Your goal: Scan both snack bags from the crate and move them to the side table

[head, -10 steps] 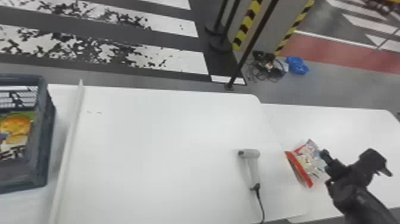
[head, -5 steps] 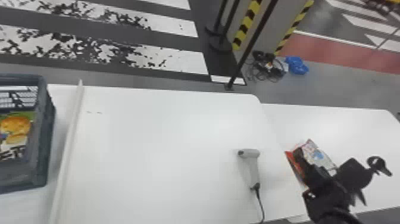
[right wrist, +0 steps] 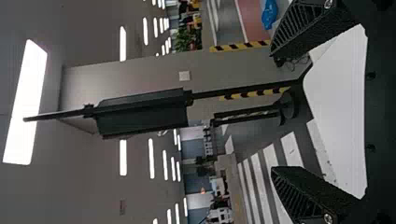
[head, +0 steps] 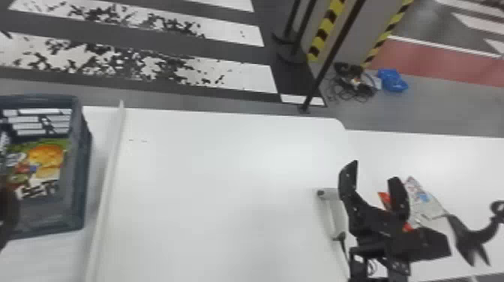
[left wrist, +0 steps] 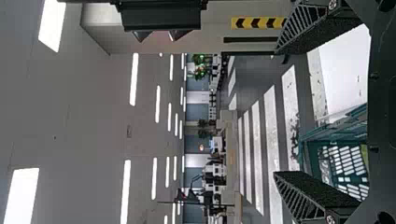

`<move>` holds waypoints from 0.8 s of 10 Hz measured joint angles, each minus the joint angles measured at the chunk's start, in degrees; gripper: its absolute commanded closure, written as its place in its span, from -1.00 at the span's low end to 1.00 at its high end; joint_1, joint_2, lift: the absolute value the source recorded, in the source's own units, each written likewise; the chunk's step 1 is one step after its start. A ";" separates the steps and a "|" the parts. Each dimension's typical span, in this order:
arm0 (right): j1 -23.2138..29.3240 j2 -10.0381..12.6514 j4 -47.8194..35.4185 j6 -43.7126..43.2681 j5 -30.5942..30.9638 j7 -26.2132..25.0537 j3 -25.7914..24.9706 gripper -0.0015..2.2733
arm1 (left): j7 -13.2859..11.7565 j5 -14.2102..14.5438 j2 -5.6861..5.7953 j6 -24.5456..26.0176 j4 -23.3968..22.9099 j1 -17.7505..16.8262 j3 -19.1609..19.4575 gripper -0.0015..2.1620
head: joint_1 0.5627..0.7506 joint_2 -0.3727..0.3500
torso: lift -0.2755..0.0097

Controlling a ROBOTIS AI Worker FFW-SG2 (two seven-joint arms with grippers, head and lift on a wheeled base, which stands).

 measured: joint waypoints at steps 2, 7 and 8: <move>3.11 0.67 -2.31 -2.86 2.61 -0.78 4.88 -0.93 | 1.66 0.02 -0.18 0.31 0.01 -0.14 -0.63 -0.94 | 0.41 -0.26 | 0.73; 7.54 1.66 -11.43 9.05 9.11 -0.97 13.58 -0.93 | 4.15 -0.40 -0.45 3.35 -1.49 -0.32 -2.70 -0.94 | 0.41 0.19 | 0.73; 7.93 1.67 -12.87 12.78 10.27 -0.97 14.24 -0.93 | 4.85 -0.39 -0.50 5.08 -2.32 -0.32 -2.75 -0.94 | 0.41 0.26 | 0.73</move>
